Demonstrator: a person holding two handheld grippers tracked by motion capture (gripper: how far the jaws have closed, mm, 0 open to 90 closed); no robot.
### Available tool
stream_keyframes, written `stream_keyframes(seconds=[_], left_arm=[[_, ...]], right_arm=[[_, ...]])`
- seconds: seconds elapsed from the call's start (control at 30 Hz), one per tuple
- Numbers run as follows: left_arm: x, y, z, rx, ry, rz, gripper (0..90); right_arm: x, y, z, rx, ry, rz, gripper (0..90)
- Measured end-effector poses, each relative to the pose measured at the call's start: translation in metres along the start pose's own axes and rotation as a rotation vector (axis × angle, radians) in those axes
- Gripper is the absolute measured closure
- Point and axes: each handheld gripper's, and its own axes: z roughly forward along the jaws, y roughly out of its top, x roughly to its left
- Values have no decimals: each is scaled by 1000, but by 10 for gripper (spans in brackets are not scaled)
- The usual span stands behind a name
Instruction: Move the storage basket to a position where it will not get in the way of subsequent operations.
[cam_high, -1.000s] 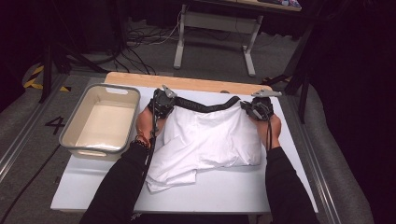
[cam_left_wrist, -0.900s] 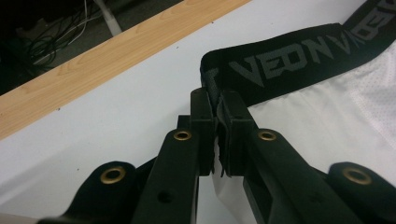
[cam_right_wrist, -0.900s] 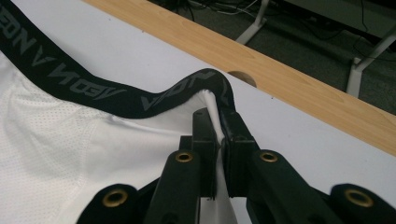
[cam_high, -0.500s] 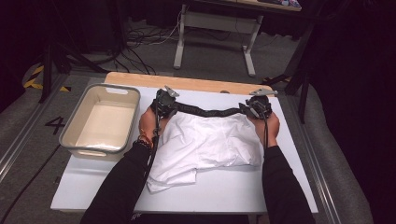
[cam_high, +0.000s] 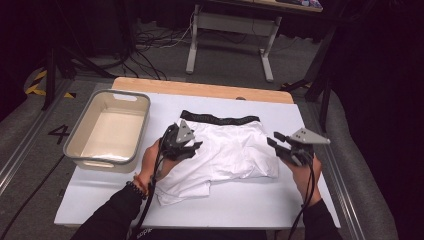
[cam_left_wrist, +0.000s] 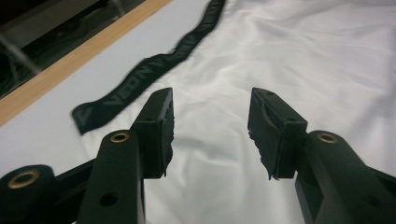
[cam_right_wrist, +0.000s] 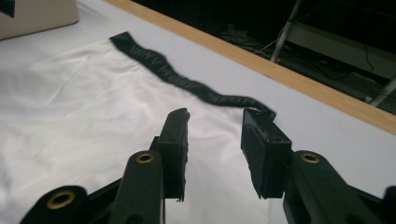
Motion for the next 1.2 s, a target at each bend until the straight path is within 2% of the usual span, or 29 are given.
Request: stream_keyframes(seconds=[0.07, 0.13, 0.2, 0.3, 0.4, 0.53, 0.63, 0.7, 0.77, 0.9, 0.97, 1.07, 1.13, 1.2], left_arm=[[-8, -7, -7, 5, -24, 26, 473], [-14, -14, -14, -14, -52, 39, 447], [-21, -22, -19, -18, -62, 68, 433], [-31, -34, -25, -3, -84, 89, 400], [-43, -45, -29, 34, -130, 108, 399], [-60, -62, -33, 74, -233, 91, 411], [-71, -70, -32, 114, -284, 115, 435], [-76, -74, -26, 149, -316, 123, 448], [-78, -73, -23, 167, -309, 143, 467], [-73, -70, -18, 179, -325, 111, 505], [-72, -69, -15, 186, -318, 120, 516], [-70, -68, -14, 190, -307, 111, 571], [-69, -68, -13, 188, -290, 123, 622], [-69, -67, -14, 197, -266, 134, 727]], right_arm=[[11, -13, -4, 2, 35, -4, 607], [24, -22, -6, 14, 58, -44, 591], [32, -27, -8, 23, 85, -44, 579], [43, -37, -8, 48, 126, -40, 539], [51, -48, -6, 95, 144, -75, 507], [55, -59, -5, 141, 171, -63, 492], [58, -62, -2, 173, 157, -104, 482], [59, -62, 0, 183, 161, -113, 483], [61, -63, 4, 210, 151, -134, 478], [63, -61, 11, 235, 124, -198, 505], [63, -60, 14, 243, 118, -194, 545], [61, -58, 19, 252, 117, -198, 623], [60, -57, 21, 258, 118, -202, 728], [59, -56, 23, 262, 120, -195, 809]])
